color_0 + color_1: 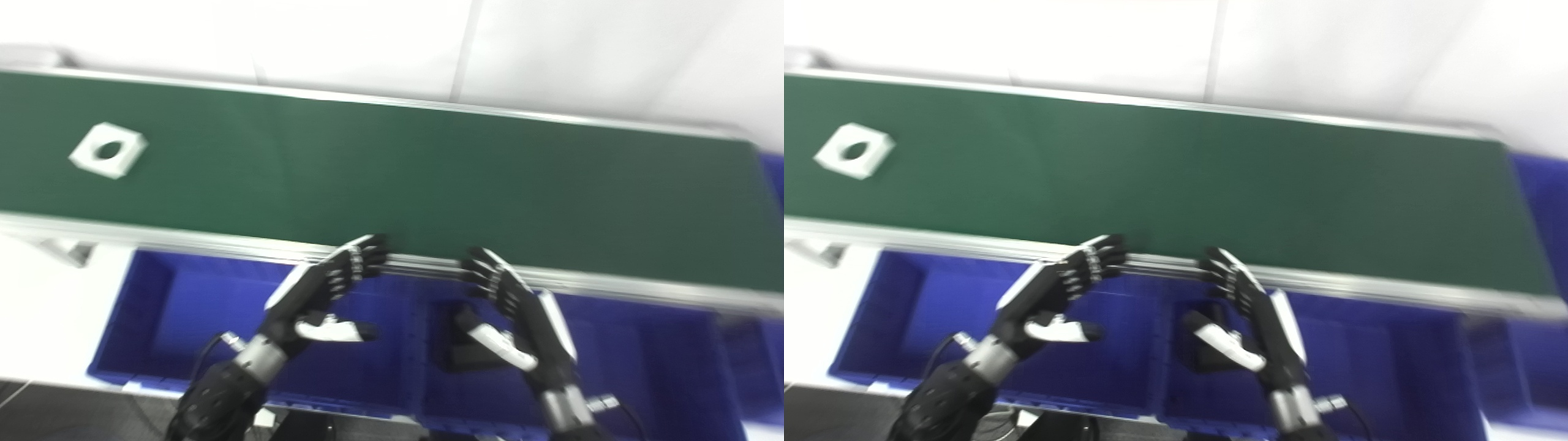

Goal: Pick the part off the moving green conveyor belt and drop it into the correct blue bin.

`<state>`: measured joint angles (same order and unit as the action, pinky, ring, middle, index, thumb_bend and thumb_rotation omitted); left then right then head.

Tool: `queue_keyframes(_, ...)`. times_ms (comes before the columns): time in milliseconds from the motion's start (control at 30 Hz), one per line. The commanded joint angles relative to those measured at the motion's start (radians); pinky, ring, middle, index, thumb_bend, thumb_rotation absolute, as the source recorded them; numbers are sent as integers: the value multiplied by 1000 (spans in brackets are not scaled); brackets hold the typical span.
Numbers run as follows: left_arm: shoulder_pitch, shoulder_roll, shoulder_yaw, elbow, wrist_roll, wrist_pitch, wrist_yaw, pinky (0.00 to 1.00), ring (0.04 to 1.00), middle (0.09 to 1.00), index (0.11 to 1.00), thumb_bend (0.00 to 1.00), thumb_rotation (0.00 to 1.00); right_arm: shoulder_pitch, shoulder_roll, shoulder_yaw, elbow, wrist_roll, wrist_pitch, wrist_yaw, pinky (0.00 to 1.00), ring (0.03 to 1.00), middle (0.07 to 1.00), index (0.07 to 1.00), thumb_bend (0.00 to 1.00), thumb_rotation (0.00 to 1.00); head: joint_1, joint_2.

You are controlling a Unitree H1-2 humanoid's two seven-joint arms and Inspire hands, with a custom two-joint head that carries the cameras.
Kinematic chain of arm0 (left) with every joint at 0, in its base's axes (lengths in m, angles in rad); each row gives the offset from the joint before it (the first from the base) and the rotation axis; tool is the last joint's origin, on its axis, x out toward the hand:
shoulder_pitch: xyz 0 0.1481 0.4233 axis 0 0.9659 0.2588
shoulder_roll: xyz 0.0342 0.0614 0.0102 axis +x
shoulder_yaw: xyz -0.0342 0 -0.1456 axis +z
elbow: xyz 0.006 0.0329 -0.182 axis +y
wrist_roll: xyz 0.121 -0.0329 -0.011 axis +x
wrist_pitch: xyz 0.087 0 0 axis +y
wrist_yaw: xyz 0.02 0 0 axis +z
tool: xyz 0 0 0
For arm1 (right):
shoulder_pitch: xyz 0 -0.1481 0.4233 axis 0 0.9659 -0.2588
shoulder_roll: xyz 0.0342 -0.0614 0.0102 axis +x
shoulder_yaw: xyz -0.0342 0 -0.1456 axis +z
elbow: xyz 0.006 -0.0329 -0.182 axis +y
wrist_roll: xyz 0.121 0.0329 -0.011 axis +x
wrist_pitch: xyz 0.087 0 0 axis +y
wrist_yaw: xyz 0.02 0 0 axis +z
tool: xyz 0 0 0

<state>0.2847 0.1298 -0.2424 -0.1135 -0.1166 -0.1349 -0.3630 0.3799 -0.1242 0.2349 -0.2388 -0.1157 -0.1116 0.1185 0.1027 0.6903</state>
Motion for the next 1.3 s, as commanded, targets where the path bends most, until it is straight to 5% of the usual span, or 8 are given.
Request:
queue_keyframes(0, -4, -7, -4, -38, 12, -42, 10, 864, 887, 876, 880, 1000, 377, -4, -7, -6, -9, 3, -73, 2, 724, 791, 817, 878, 621, 569, 35, -19)
queue_keyframes(300, 6, -27, -17, -65, 11, -38, 22, 872, 889, 877, 881, 1000, 370, -11, -21, -20, 32, 21, -117, 5, 718, 785, 818, 885, 587, 543, 148, -98)
queue_keyframes(600, 10, -34, 7, -123, 28, -21, 58, 841, 868, 854, 863, 1000, 350, -12, -20, -26, 41, 19, -115, 5, 715, 784, 815, 885, 579, 584, 173, -123)
queue_keyframes(900, -18, 14, 60, -220, 73, -7, 71, 853, 889, 876, 872, 1000, 353, -26, -16, -23, 74, 22, -130, 6, 718, 787, 818, 886, 557, 564, 178, -162)
queue_keyframes(1267, -105, 89, 143, -348, 91, 84, 79, 856, 895, 890, 876, 980, 310, -37, -8, -23, 100, 21, -135, 3, 730, 793, 816, 891, 547, 541, 190, -188)
